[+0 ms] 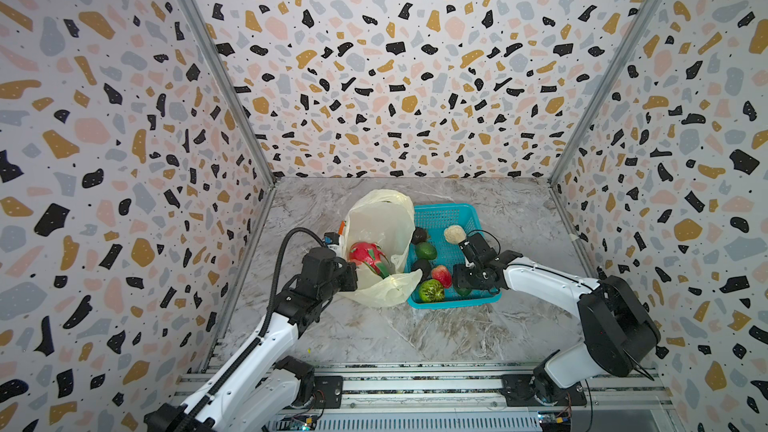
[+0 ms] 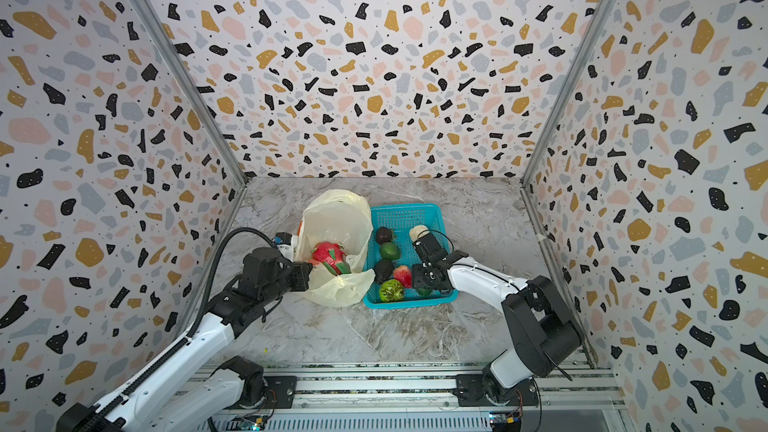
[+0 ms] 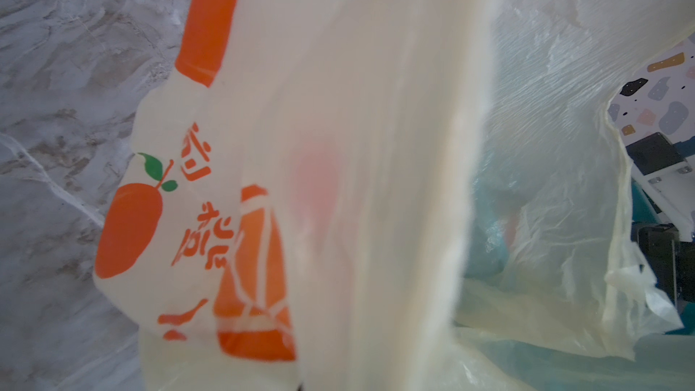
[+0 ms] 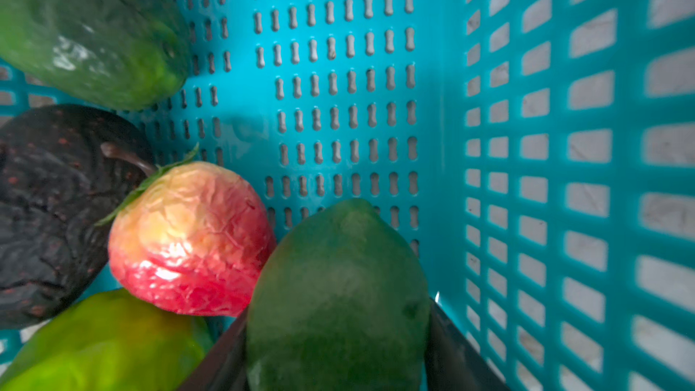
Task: Place the fruits into the plastic bag
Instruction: 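Carry the green mango with the right gripper into the open bag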
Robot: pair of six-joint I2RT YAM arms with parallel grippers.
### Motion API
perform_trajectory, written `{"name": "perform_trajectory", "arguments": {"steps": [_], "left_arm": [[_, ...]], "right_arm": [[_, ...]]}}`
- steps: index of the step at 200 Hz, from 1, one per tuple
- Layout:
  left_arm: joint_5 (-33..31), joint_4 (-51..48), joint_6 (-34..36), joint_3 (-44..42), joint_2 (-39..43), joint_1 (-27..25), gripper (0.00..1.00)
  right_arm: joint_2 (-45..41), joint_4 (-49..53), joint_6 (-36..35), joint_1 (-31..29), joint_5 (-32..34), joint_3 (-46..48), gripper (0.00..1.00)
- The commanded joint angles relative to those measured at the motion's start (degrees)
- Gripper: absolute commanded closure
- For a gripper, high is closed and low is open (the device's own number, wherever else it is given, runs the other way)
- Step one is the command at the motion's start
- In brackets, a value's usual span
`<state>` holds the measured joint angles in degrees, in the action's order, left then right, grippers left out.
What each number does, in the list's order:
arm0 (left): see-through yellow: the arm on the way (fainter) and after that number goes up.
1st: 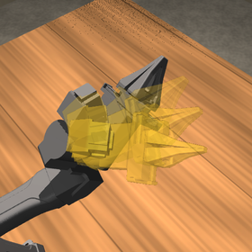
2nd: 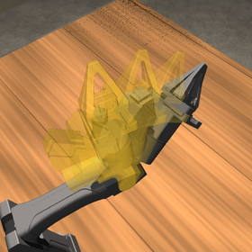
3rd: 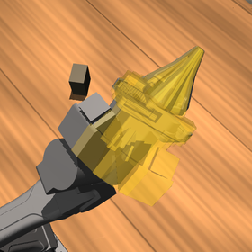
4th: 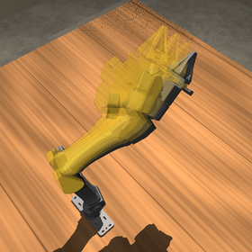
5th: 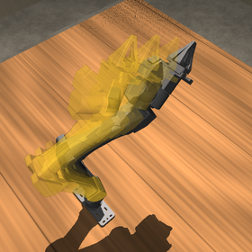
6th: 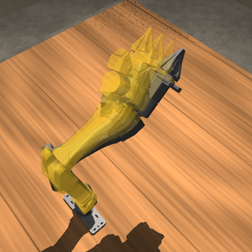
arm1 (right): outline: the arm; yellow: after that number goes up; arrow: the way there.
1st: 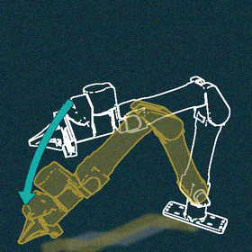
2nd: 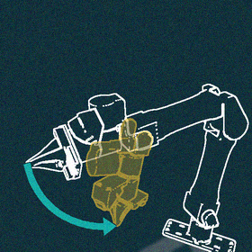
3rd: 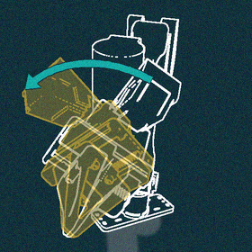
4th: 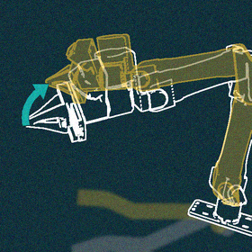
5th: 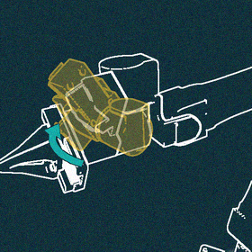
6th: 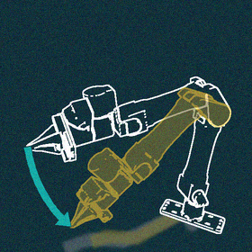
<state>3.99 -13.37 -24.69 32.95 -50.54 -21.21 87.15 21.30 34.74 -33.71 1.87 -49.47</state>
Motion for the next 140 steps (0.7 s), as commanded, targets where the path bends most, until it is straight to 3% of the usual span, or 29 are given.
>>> {"name": "perform_trajectory", "arguments": {"steps": [1, 39, 86, 140], "left_arm": [[0.7, 2.0, -0.2, 1.1, -0.1, 0.3, 1.00], [2.2, 2.4, -0.2, 1.1, 0.4, 0.3, 1.00], [3.6, 3.4, -0.4, 0.6, 1.6, 0.2, 1.00], [2.3, 1.7, 0.2, 1.3, 3.0, 0.3, 1.00]], "right_arm": [[-1.8, -0.9, 0.2, -0.1, 0.0, 0.3, 0.48], [-6.1, -1.9, -2.3, -0.3, 0.5, -3.2, 0.62], [-13.1, -8.2, -8.3, -8.2, 2.3, -10.3, 0.63], [-11.6, -17.0, -15.6, -17.1, -8.0, -16.3, 0.62]]}}
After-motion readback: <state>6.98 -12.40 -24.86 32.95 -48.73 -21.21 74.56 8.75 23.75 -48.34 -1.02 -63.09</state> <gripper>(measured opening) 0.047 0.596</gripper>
